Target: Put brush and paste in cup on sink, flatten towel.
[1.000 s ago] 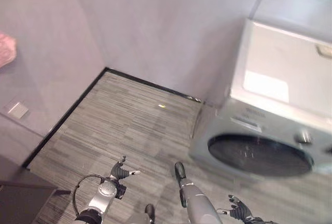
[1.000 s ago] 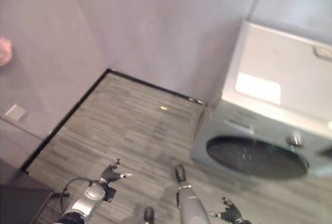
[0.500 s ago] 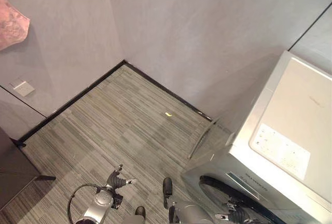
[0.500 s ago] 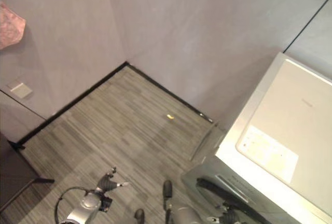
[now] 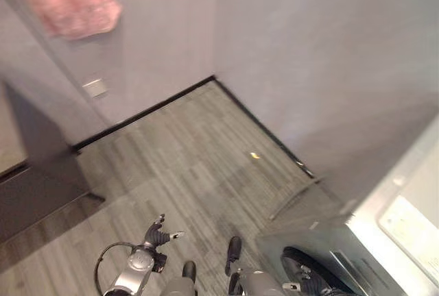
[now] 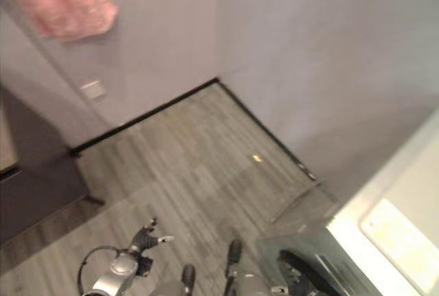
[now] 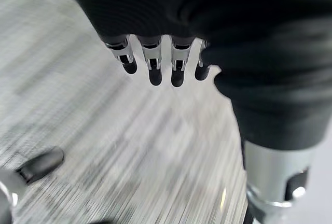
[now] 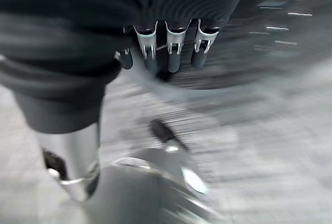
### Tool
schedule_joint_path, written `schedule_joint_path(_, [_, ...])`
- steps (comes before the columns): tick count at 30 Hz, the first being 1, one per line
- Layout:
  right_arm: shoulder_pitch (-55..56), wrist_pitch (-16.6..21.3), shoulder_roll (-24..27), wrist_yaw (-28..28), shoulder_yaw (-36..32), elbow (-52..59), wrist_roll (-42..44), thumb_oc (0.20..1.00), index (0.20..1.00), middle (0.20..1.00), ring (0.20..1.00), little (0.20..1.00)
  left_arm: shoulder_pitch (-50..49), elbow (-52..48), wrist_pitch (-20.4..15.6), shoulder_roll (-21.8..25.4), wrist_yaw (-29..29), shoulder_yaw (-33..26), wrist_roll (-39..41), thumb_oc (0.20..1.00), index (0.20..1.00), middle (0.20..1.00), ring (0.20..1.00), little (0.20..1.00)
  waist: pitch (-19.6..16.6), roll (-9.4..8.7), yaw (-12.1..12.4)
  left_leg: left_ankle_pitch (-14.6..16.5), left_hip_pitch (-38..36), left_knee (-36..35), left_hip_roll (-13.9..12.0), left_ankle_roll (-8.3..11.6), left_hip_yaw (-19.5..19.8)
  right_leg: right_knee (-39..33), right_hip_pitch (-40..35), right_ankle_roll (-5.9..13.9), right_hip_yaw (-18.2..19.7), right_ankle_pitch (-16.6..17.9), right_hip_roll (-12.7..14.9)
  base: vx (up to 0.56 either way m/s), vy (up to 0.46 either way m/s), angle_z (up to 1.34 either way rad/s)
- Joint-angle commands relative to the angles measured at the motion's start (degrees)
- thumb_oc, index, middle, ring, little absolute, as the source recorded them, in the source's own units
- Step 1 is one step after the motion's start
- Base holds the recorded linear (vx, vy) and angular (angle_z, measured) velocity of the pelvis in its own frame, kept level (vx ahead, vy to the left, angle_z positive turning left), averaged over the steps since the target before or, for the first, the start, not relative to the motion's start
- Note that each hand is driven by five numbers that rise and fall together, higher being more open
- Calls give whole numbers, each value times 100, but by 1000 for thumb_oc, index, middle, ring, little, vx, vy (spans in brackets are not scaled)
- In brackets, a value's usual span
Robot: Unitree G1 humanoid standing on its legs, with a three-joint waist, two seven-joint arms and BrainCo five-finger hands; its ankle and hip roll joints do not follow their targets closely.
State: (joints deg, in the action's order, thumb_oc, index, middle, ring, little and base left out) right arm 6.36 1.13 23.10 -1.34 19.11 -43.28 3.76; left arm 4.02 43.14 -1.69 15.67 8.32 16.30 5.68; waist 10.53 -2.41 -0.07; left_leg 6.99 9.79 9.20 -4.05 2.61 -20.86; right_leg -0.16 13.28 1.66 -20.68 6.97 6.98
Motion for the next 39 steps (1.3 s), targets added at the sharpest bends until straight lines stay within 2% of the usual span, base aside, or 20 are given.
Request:
schedule_joint_path(1, [-657,271,1,-152,-34,29,-64,1000,1000,1000,1000,1000,-211,-22,-180,319,78,-123,28,1000,1000,1000,1000,1000,-297,56,163,-490,-370,-472,541,-217,600,661,-693,537,101,-488,57,141,147,-14])
schedule_joint_path(4, [-954,237,-120,-143,44,-279,-87,1000,1000,1000,1000,1000,-403,-36,-171,422,42,-234,-6,1000,1000,1000,1000,1000,-434,30,361,-470,-528,-577,659,-315,897,830,-843,567,122,-526,196,141,152,66])
schedule_joint_path(9, [-1103,198,-247,-183,71,-387,-85,1000,1000,1000,1000,1000,-447,-26,-130,513,7,-288,-61,1000,1000,1000,1000,1000,-492,-16,523,-429,-662,-673,812,-434,1201,1140,-890,606,152,-489,334,76,135,30])
schedule_joint_path(12, [-1105,194,-317,-193,61,-408,-36,1000,1000,1000,1000,1000,-401,7,-113,545,20,-275,-76,1000,1000,1000,1000,1000,-502,-22,491,-459,-725,-727,844,-459,1306,1458,-819,615,284,-410,305,59,108,17])
schedule_joint_path(13, [-1087,203,-328,-197,64,-401,-15,1000,1000,1000,1000,1000,-383,4,-112,563,27,-251,-100,1000,1000,1000,1000,1000,-489,-7,439,-458,-796,-750,861,-470,1389,1639,-747,621,489,-382,196,52,69,25])
schedule_joint_path(14, [-1089,203,-329,-197,63,-401,-15,1000,1000,1000,1000,1000,-380,4,-111,563,27,-252,-100,1000,1000,1000,1000,1000,-502,-6,439,-471,-776,-753,858,-470,1388,1624,-732,617,488,-364,191,146,131,28])
schedule_joint_path(15, [-1008,213,-341,-182,67,-418,68,1000,1000,1000,1000,1000,-307,41,-130,589,7,-192,-138,1000,1000,1000,1000,1000,-498,31,220,-575,-994,-906,862,-470,1602,1787,-393,543,1260,-456,-394,118,96,21])
schedule_joint_path(16, [-1007,214,-340,-182,67,-418,69,1000,1000,1000,1000,1000,-307,43,-132,588,7,-190,-138,1000,1000,1000,1000,1000,-490,32,228,-575,-1012,-918,860,-468,1596,1791,-401,541,1266,-460,-397,177,118,35])
schedule_joint_path(18, [-863,251,-332,-215,-2,-500,174,1000,1000,1000,1000,1000,-210,68,-143,593,-29,-72,-192,1000,1000,1000,1000,1000,-460,61,56,-615,-1109,-1008,886,-471,1806,1695,-76,453,1562,-525,-750,92,32,29])
schedule_joint_path(22, [-745,266,-328,-252,-89,-632,210,1000,1000,1000,1000,1000,-133,87,-151,574,-41,10,-233,1000,1000,1000,1000,1000,-409,60,-67,-527,-1258,-1024,950,-461,1913,1407,200,489,1537,-285,-840,152,14,30])
schedule_joint_path(23, [-681,249,-333,-275,-151,-687,168,1000,1000,1000,1000,1000,-120,91,-154,553,-55,15,-236,1000,1000,1000,1000,1000,-379,60,-125,-436,-1429,-1048,984,-440,1942,1111,450,556,1279,-42,-728,236,-14,4])
schedule_joint_path(26, [-619,226,-333,-277,-231,-722,167,1000,1000,1000,1000,1000,-115,147,-163,497,-60,20,-247,1000,1000,1000,1000,1000,-342,97,-285,-337,-1744,-1053,1002,-387,2067,762,599,625,1232,203,-682,266,-10,16])
schedule_joint_path(28, [-597,229,-325,-275,-255,-731,177,1000,1000,1000,1000,1000,-115,153,-167,472,-65,23,-248,1000,1000,1000,1000,1000,-334,117,-324,-313,-1824,-1039,995,-372,2103,687,598,633,1229,248,-680,303,-28,20])
schedule_joint_path(30, [-475,237,-319,-271,-305,-817,174,1000,1000,1000,1000,1000,-152,218,-161,419,-79,51,-276,1000,1000,1000,1000,1000,-471,141,-412,-232,-2111,-1017,923,-313,2243,744,502,538,1426,201,-824,383,-67,9])
schedule_joint_path(34, [-438,248,-237,-285,-287,-795,144,1000,1000,1000,1000,1000,-176,340,-167,335,-77,47,-210,1000,1000,1000,1000,1000,-635,246,-440,-417,-2012,-384,861,-104,2245,688,275,392,1466,84,-1038,239,-61,11])
schedule_joint_path(35, [-464,261,-192,-283,-257,-755,124,1000,1000,1000,1000,1000,-120,361,-160,305,-58,79,-180,1000,1000,1000,1000,1000,-599,255,-448,-698,-1695,284,878,76,2178,654,158,328,1477,38,-1052,221,-136,8])
schedule_joint_path(36, [-553,255,-93,-353,-188,-805,1,1000,1000,1000,1000,1000,43,421,-162,268,-41,169,-173,1000,1000,1000,1000,1000,-430,144,-412,-1321,-930,1646,807,497,1914,491,-193,230,1447,-43,-908,146,-119,12])
schedule_joint_path(37, [-560,257,-96,-354,-190,-809,0,1000,1000,1000,1000,1000,51,425,-163,268,-41,169,-173,1000,1000,1000,1000,1000,-430,154,-421,-1295,-886,1711,795,501,1924,489,-182,226,1432,-38,-917,121,-142,30])
schedule_joint_path(38, [-646,243,-18,-395,-100,-815,-117,1000,1000,1000,1000,1000,200,450,-166,272,-16,236,-170,1000,1000,1000,1000,1000,-292,57,-372,-1440,-494,2371,693,580,1702,437,-323,144,1414,-84,-811,96,-112,43])
schedule_joint_path(39, [-674,231,7,-416,-47,-789,-152,1000,1000,1000,1000,1000,249,467,-166,278,1,274,-167,1000,1000,1000,1000,1000,-222,-30,-339,-1355,-279,2600,619,509,1475,401,-433,84,1392,-143,-743,180,-155,30])
